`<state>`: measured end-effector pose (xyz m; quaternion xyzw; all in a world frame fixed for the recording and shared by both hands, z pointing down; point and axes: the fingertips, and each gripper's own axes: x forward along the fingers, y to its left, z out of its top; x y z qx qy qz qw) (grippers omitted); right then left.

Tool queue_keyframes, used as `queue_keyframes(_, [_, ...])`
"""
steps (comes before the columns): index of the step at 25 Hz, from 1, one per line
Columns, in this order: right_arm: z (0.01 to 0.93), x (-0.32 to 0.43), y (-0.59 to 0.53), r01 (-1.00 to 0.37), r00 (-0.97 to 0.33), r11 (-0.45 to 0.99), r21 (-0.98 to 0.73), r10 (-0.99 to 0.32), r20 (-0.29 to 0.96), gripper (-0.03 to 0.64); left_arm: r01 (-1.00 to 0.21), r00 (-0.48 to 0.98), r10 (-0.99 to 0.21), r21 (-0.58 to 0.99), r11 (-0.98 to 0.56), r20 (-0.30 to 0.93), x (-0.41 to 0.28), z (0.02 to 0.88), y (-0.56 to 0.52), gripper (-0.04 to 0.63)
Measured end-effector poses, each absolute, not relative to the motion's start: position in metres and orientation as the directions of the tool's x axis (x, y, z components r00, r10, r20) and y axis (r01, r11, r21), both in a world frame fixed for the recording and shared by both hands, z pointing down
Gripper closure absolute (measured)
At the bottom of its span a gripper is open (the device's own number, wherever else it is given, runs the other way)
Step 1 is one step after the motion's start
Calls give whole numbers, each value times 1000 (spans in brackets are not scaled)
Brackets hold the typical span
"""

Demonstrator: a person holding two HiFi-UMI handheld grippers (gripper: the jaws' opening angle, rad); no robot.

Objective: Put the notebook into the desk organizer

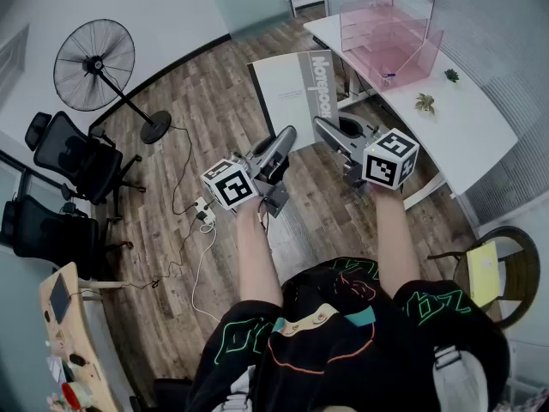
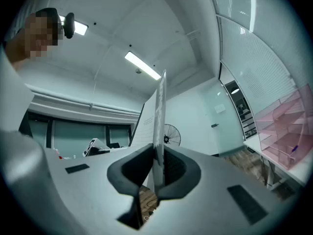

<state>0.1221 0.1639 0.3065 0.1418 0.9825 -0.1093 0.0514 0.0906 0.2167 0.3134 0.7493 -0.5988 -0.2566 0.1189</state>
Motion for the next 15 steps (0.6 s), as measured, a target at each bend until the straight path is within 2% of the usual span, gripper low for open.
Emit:
queue_keyframes(4, [302,122,164,296,-951,935,-195,269,-155,586,-845,161,-958,467,-259,-238,89,307,216,594])
queue_keyframes(15, [313,114,159,277,-959,939,-203,258,-115,586,-850,123,-969,481,-214,-213,83,319,212,594])
